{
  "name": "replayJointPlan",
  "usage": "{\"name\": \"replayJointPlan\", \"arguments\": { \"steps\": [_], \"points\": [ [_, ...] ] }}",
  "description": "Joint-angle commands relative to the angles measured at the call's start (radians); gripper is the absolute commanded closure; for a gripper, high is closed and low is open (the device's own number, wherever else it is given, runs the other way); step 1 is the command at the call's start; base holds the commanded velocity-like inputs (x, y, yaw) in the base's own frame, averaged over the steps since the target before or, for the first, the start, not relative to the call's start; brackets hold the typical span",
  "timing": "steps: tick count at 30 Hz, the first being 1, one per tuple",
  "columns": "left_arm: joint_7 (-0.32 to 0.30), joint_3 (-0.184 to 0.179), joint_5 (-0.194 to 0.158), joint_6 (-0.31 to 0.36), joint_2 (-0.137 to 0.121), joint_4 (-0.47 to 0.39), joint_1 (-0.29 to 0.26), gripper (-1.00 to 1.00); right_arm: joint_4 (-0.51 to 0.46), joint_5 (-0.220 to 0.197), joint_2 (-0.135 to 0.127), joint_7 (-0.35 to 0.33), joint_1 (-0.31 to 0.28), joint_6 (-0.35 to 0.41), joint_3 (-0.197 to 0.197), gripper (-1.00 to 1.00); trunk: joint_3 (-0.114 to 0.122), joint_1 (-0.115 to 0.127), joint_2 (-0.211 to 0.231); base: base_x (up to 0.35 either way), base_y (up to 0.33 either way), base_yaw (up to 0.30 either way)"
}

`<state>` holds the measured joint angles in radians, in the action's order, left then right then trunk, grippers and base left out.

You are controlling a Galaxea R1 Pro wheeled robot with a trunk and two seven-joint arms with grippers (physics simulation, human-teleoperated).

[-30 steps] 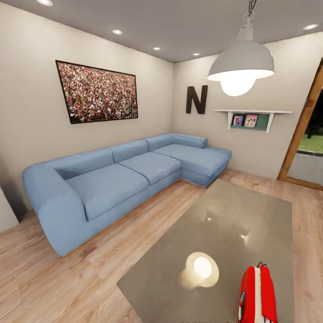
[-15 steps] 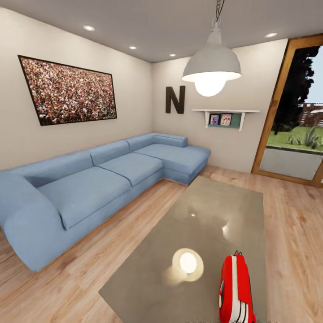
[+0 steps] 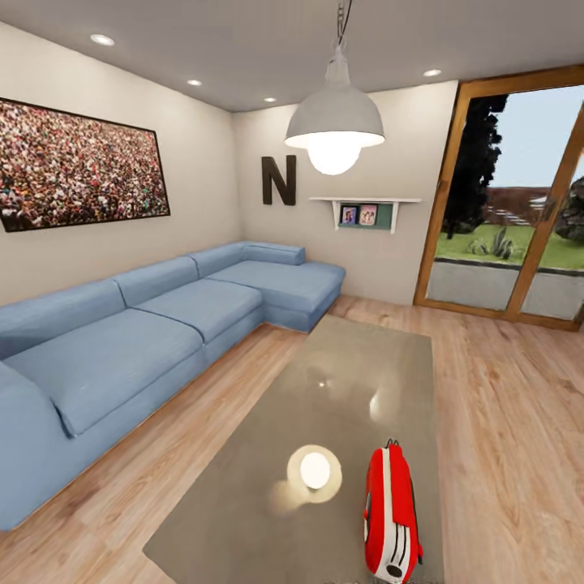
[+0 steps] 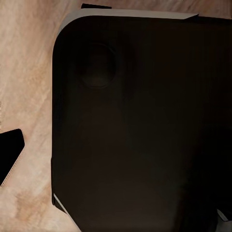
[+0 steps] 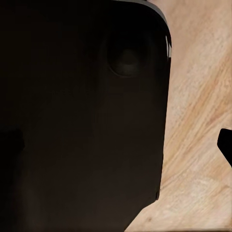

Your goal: Turn on the radio receiver that's on the table in the living room.

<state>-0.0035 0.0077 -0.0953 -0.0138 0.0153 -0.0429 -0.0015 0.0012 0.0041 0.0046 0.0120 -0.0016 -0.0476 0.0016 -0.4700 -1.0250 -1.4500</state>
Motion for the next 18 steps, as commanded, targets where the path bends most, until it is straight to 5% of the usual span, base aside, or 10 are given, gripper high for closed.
{"name": "replayJointPlan", "arguments": {
  "steps": [1,18],
  "points": [
    [0.0,0.0,0.0,0.0,0.0,0.0,0.0,-1.0,0.0,0.0,0.0,0.0,0.0,0.0,0.0,-1.0,0.0,0.0,0.0,0.0,0.0,-0.286],
    [0.0,0.0,0.0,0.0,0.0,0.0,0.0,-1.0,0.0,0.0,0.0,0.0,0.0,0.0,0.0,-1.0,0.0,0.0,0.0,0.0,0.0,-0.286]
  ]
}}
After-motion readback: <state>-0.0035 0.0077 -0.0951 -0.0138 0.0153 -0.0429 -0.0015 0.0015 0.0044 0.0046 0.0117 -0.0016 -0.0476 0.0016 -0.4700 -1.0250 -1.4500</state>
